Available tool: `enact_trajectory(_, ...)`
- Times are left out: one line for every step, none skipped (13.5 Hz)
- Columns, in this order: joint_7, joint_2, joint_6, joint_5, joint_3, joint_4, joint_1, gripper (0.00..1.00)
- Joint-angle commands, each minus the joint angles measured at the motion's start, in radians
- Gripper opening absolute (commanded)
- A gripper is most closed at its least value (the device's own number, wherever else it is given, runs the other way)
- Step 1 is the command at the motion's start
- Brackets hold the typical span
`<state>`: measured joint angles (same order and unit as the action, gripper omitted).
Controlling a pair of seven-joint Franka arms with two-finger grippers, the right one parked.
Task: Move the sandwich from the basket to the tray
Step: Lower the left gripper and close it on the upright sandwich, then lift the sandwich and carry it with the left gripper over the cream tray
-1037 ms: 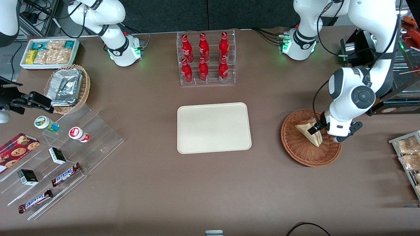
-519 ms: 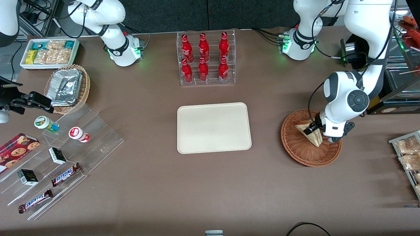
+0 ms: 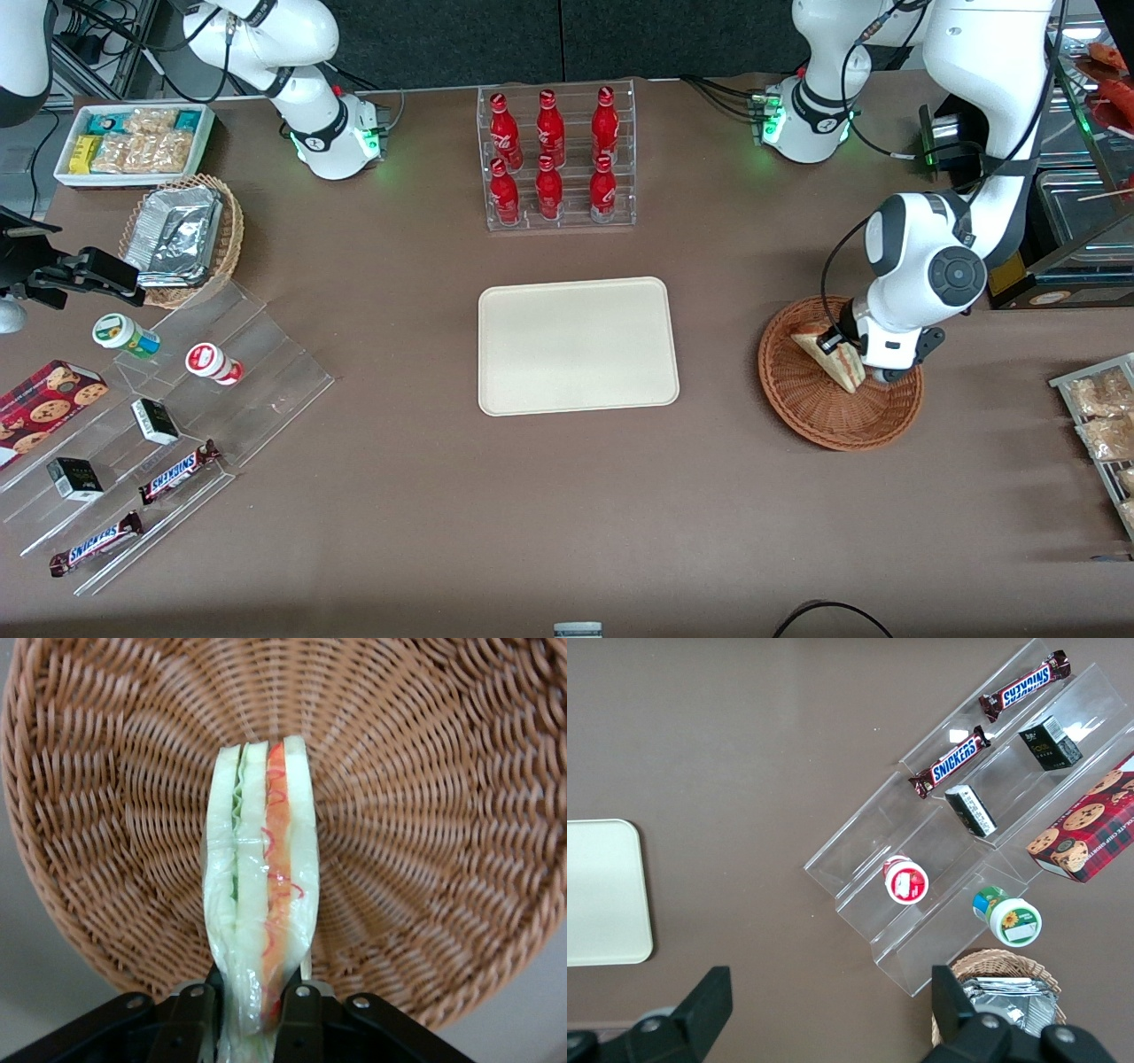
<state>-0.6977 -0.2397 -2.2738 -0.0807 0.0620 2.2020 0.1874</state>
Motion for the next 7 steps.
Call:
enact_trajectory(-0.002,0.008,0.185,0.039,0.002,-0.129,0.03,0.0)
enact_trajectory(-0.005,0.007,0.263,0.056,0.002,-0.189,0.05,0.0)
enact_trajectory(-0.008,0.004,0.317,0.058,0.002,-0.241,0.066,0.0)
enact_trajectory(-0.008,-0.001,0.362,0.058,0.001,-0.289,0.085,0.0)
enact_trajectory(-0.009,-0.003,0.388,0.058,0.001,-0.321,0.114,0.0)
enact_trajectory(0.0,-0.007,0.395,0.056,0.001,-0.34,0.142,0.0)
enact_trajectory(0.003,-0.016,0.395,0.055,-0.001,-0.358,0.173,0.0)
